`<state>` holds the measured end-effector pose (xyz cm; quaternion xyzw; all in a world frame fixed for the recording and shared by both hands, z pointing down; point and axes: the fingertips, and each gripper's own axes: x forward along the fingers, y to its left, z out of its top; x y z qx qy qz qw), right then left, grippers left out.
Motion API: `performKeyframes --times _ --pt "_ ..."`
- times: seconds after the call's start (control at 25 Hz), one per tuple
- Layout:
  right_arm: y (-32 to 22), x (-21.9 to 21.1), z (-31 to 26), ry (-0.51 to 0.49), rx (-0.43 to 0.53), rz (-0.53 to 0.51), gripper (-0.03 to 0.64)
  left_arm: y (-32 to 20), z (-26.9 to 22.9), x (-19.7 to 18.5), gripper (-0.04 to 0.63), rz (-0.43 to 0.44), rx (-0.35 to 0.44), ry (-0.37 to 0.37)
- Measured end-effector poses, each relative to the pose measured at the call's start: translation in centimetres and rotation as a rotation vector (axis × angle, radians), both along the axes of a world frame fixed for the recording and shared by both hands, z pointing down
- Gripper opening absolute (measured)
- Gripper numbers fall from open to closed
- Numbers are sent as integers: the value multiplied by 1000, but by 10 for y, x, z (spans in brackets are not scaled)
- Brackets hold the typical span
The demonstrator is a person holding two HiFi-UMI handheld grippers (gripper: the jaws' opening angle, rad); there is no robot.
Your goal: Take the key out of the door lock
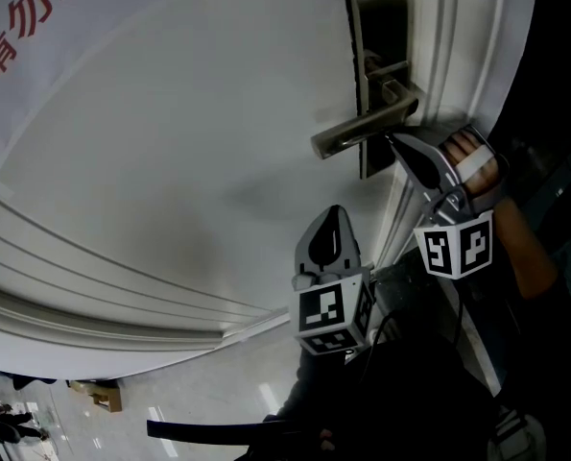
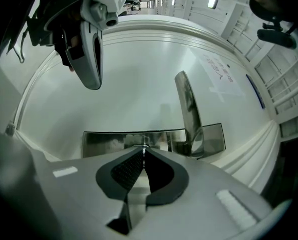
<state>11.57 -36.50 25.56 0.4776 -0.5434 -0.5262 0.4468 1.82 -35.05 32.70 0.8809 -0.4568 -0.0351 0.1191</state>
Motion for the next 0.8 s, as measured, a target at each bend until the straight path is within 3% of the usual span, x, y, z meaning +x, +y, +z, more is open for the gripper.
performKeyframes --times 0.32,0.6,0.8 --pt "1 1 0 23 4 2 11 0 3 -3 0 -4 21 -5" --pt "0 1 -1 -32 -20 4 11 0 -2 -5 0 -11 7 4" --pt "7 1 0 3 -10 -13 12 1 1 -4 -1 -2 2 2"
